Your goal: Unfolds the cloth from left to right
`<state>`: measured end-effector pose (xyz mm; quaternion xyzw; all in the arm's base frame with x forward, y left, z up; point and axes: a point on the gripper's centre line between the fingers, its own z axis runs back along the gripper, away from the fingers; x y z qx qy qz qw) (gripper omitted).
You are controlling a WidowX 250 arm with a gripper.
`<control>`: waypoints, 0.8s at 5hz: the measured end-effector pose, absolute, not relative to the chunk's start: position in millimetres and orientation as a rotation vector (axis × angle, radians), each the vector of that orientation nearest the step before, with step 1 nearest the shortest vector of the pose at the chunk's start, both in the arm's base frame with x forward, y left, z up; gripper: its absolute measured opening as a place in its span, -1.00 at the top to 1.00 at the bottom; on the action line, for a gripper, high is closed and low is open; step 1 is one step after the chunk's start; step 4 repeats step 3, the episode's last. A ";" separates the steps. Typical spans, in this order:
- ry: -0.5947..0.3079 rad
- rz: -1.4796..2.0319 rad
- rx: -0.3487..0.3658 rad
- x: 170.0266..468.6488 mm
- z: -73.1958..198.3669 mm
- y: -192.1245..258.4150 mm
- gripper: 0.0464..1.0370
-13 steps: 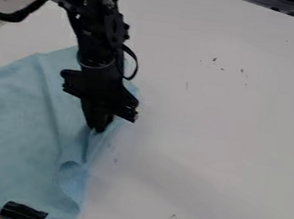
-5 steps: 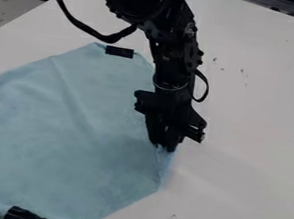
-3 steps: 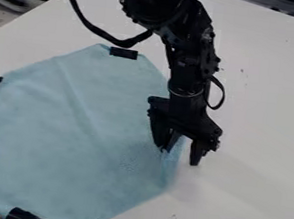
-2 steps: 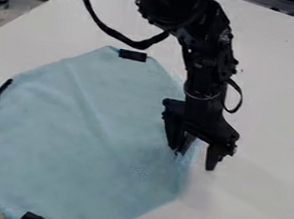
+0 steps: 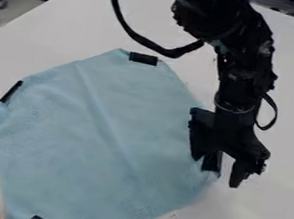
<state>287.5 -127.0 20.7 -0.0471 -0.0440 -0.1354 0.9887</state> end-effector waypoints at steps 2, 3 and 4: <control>-0.243 -0.280 -0.003 299.9 62.1 -115.4 -0.93; -0.279 -0.246 0.009 297.7 74.1 -109.8 -0.93; -0.279 -0.246 0.009 297.7 74.1 -109.8 -0.93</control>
